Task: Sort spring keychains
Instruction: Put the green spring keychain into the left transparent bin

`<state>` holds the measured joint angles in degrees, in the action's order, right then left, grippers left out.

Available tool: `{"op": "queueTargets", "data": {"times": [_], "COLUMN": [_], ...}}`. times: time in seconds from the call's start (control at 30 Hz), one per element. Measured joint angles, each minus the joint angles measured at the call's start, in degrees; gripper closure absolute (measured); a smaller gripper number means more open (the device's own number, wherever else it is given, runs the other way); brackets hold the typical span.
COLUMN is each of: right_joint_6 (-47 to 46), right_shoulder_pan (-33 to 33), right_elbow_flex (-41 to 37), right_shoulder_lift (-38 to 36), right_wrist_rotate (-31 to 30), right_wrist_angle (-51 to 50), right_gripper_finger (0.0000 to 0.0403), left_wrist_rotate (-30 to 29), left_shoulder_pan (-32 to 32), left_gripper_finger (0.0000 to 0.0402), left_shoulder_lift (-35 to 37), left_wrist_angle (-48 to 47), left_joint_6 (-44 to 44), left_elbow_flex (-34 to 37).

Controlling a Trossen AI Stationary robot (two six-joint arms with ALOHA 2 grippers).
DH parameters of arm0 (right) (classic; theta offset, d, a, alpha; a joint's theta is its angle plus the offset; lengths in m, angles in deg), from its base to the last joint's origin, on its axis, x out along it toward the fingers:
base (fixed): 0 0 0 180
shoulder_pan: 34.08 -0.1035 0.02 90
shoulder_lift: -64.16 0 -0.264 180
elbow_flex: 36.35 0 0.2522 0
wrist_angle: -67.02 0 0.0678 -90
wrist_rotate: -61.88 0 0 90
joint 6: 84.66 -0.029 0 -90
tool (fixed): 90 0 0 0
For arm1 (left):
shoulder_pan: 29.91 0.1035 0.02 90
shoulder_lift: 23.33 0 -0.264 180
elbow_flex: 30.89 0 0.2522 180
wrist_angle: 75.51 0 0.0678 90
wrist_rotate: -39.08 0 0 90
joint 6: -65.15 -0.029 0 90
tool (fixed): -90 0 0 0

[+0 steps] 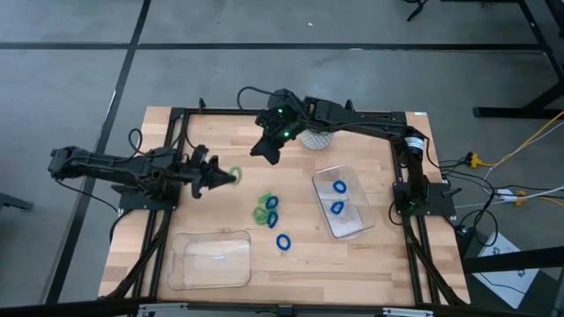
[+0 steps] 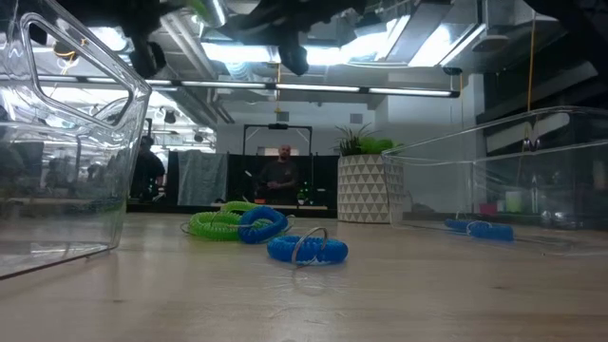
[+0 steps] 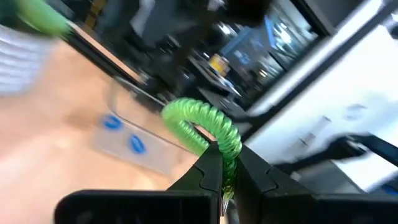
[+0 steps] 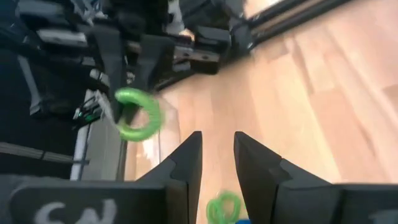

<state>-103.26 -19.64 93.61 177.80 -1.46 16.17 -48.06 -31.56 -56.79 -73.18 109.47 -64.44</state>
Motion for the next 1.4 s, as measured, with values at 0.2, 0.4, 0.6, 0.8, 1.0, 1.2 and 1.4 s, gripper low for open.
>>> {"op": "queueTargets", "data": {"times": [0.2, 0.4, 0.6, 0.8, 1.0, 1.2, 1.4], "right_joint_6": [1.6, 2.4, 2.4, 2.3, 2.3, 2.4, 2.4], "right_shoulder_pan": [-0.7, -2.9, -5.2, -6.8, -7.7, -7.8, -7.8], "right_elbow_flex": [0.0, 0.0, 0.0, 0.0, 0.0, 0.0, 0.0], "right_shoulder_lift": [-0.1, -0.1, -0.1, -0.1, -0.1, -0.1, -0.1], "right_wrist_rotate": [3.0, 3.0, 3.0, 2.9, 2.9, 1.3, 0.6], "right_wrist_angle": [-4.1, -8.3, -9.4, -10.4, -11.1, -11.1, -11.1], "right_gripper_finger": [0.031, 0.031, 0.031, 0.031, 0.031, 0.031, 0.031], "left_wrist_rotate": [7.2, 14.1, 19.9, 23.8, 25.4, 25.4, 25.4], "left_shoulder_pan": [-4.1, -9.7, -17.0, -25.0, -31.2, -34.5, -36.0], "left_gripper_finger": [0.0389, 0.0389, 0.0389, 0.0389, 0.0389, 0.0389, 0.0389], "left_shoulder_lift": [0.0, 0.0, -0.8, -5.1, -11.6, -17.1, -20.1], "left_wrist_angle": [0.0, 0.0, -0.1, -0.2, -0.1, -3.0, -6.3], "left_joint_6": [4.4, 11.0, 19.8, 28.7, 31.6, 30.6, 28.5], "left_elbow_flex": [0.0, 0.0, 0.0, 0.0, 0.0, 0.0, 0.0]}}
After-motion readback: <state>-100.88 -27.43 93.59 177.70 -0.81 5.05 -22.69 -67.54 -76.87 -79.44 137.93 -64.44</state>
